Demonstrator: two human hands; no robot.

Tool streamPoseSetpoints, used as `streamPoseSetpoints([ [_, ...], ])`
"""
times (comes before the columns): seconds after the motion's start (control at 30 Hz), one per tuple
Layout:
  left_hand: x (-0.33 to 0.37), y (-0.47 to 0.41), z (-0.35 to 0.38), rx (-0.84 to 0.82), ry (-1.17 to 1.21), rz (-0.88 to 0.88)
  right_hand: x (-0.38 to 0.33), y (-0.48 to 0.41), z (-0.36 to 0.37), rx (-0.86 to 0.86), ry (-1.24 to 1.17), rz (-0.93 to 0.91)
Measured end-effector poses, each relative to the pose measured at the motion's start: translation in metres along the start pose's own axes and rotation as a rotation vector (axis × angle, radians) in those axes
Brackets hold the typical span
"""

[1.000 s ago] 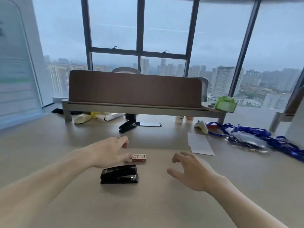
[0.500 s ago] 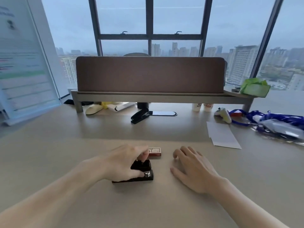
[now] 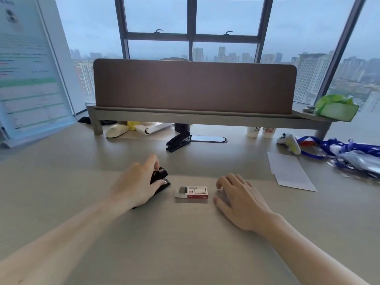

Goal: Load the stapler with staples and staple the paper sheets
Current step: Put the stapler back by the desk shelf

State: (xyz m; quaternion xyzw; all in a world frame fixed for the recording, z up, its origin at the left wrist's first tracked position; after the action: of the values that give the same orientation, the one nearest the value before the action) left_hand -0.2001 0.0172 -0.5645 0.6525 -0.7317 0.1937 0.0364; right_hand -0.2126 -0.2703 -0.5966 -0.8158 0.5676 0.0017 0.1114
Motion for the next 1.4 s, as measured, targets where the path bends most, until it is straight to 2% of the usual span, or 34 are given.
streamPoseSetpoints([
  [0.27,-0.014,0.020,-0.001,0.068,-0.062,0.029,0.019,-0.029,0.015,0.068,-0.088,0.079],
  [0.47,0.008,-0.058,0.029,0.069,0.045,0.033,0.027,-0.048,0.020,0.102,-0.104,0.085],
  [0.8,0.057,-0.173,0.073,0.097,-0.112,0.064,0.037,-0.063,0.024,0.116,-0.079,0.078],
  [0.97,0.029,-0.172,0.077,0.297,-0.142,0.161,0.035,-0.062,0.023,0.115,-0.088,0.084],
  [1.03,0.015,-0.178,0.075,0.221,-0.042,0.042,0.033,-0.062,0.023,0.112,-0.091,0.082],
  [1.1,0.012,-0.187,0.079,0.064,0.094,-0.078,0.033,-0.063,0.022,0.112,-0.087,0.089],
  [1.17,0.018,-0.194,0.087,-0.011,0.161,-0.108,0.032,-0.063,0.022,0.125,-0.089,0.102],
  [1.4,0.033,-0.211,0.104,0.138,0.074,-0.188,0.033,-0.065,0.024,0.180,-0.086,0.128],
])
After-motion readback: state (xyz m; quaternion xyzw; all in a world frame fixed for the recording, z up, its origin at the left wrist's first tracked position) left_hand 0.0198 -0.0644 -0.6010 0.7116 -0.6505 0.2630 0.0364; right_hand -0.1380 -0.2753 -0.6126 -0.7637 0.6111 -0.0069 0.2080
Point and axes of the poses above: each hand's wrist, its own y-axis away from the middle knuckle, its own z-axis out of the palm, x = y × z, the point moved 2 cm from there along -y, towards the middle knuckle, and after that the axes turned 1 degree about -y, right-handed, at the moved point
